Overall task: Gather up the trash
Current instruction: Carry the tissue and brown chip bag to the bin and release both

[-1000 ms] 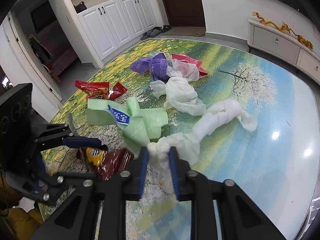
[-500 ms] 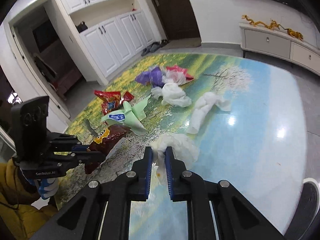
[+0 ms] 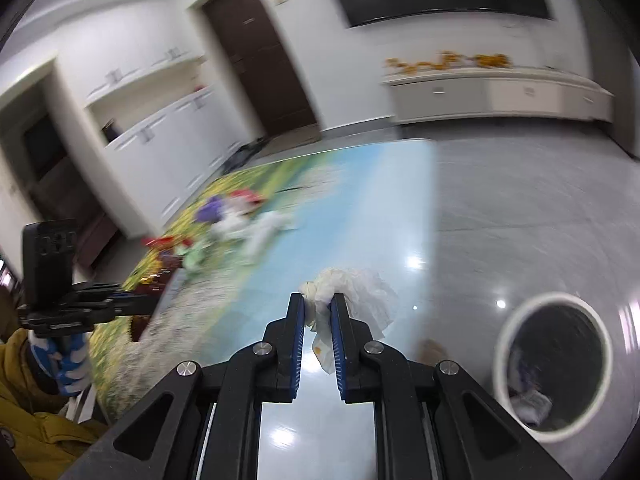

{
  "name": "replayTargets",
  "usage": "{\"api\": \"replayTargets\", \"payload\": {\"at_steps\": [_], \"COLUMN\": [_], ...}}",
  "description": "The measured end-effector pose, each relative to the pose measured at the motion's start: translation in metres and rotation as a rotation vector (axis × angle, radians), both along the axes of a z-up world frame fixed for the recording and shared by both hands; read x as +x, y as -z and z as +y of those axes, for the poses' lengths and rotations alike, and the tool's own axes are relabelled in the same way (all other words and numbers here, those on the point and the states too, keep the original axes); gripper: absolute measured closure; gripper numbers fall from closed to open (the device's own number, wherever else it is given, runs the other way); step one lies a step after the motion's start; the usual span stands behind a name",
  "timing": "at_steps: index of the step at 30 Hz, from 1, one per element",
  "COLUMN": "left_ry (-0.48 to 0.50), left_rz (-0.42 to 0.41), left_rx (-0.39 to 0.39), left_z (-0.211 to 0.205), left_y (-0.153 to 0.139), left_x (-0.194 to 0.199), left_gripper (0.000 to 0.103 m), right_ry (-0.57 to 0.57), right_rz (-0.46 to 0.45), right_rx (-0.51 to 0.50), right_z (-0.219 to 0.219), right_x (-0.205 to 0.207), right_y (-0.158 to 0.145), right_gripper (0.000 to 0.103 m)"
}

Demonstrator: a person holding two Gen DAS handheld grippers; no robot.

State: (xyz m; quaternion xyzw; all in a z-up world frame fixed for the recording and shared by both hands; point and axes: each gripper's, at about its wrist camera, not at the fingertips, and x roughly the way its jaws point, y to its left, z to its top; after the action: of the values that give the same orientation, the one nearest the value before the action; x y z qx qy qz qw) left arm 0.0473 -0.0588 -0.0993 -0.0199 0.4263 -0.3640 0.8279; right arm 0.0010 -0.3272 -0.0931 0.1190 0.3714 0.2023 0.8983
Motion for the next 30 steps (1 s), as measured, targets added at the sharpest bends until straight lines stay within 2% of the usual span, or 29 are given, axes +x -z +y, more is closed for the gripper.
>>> {"api": "replayTargets", "payload": {"at_steps": [8, 15, 19, 20, 21, 22, 23, 26, 30], "left_ry": [0.227, 0.299, 0.305, 0.303, 0.296, 0.287, 0.277, 0.278, 0.259], "left_rz": [0.069, 0.129, 0.168, 0.169, 0.164, 0.157, 0.151, 0.151, 0.083], "left_rx": [0.024, 0.01, 0.008, 0.018, 0.031, 0.04, 0.046, 0.035, 0.086], "left_z": [-0.169, -0.295, -0.338, -0.348, -0.354, -0.358, -0.361, -0.358, -0.352], "left_y": [0.0, 0.015, 0.027, 0.03, 0.033, 0.035, 0.037, 0.038, 0.031], "left_x": [0.044, 0.074, 0.086, 0.088, 0.089, 0.091, 0.091, 0.089, 0.08], "left_gripper": [0.096, 0.095, 0.089, 0.085, 0.07, 0.055, 0.052, 0.052, 0.052], "right_ry": [0.299, 0.436, 0.497, 0.516, 0.54, 0.556, 0.576, 0.6, 0.613], "right_rz": [0.06, 0.139, 0.18, 0.186, 0.193, 0.197, 0.205, 0.217, 0.206], "right_rx": [0.021, 0.053, 0.082, 0.093, 0.107, 0.113, 0.123, 0.131, 0.142], "right_z": [-0.12, -0.197, -0.229, -0.236, -0.244, -0.249, -0.255, -0.261, -0.261], "right_x": [-0.007, 0.005, 0.011, 0.011, 0.009, 0.008, 0.006, -0.002, -0.013], "right_y": [0.034, 0.068, 0.091, 0.097, 0.103, 0.106, 0.111, 0.117, 0.114], "right_gripper": [0.09, 0.09, 0.08, 0.065, 0.051, 0.05, 0.05, 0.05, 0.05]}}
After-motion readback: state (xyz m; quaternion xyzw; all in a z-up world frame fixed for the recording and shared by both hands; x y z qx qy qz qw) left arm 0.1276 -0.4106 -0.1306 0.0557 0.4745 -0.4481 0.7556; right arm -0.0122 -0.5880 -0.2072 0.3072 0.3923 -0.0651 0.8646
